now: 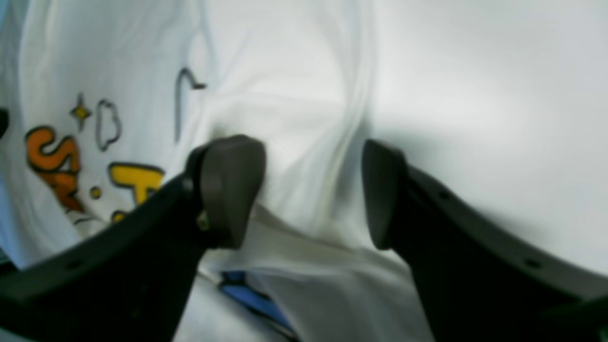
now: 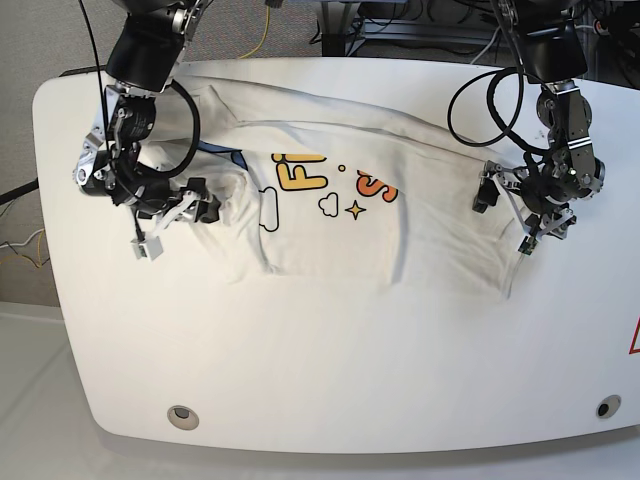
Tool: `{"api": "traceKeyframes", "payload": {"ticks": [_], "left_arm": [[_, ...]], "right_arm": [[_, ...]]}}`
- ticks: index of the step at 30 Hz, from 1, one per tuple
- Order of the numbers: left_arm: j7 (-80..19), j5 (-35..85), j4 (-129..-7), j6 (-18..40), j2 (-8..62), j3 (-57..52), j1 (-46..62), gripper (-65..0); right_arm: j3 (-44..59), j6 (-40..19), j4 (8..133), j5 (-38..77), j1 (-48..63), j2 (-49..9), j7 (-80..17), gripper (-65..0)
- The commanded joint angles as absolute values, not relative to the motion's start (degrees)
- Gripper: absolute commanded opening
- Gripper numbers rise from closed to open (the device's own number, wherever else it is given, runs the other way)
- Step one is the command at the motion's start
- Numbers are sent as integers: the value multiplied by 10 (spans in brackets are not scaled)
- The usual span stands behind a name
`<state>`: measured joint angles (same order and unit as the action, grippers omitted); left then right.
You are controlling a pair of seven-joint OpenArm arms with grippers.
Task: Fold the T-shirt properly
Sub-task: 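Release the fold and move the right gripper back to the shirt side, then move the left gripper along the shirt side and grasp its edge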
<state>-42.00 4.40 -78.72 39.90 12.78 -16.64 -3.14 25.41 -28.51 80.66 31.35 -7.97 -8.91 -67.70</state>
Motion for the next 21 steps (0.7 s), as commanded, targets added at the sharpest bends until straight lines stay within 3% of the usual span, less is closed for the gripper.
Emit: {"api": "traceKeyframes", "payload": {"ticks": [1,21], "left_arm": [[-417,44,-796,398,137,-169,-41,-75],[-417,43,-858,394,139,-170,-44,-75]], "right_arm": [[256,-285,818,326,-95,-97,-669,-299],[256,-284,819,326,-111,-97,-684,-299]]}}
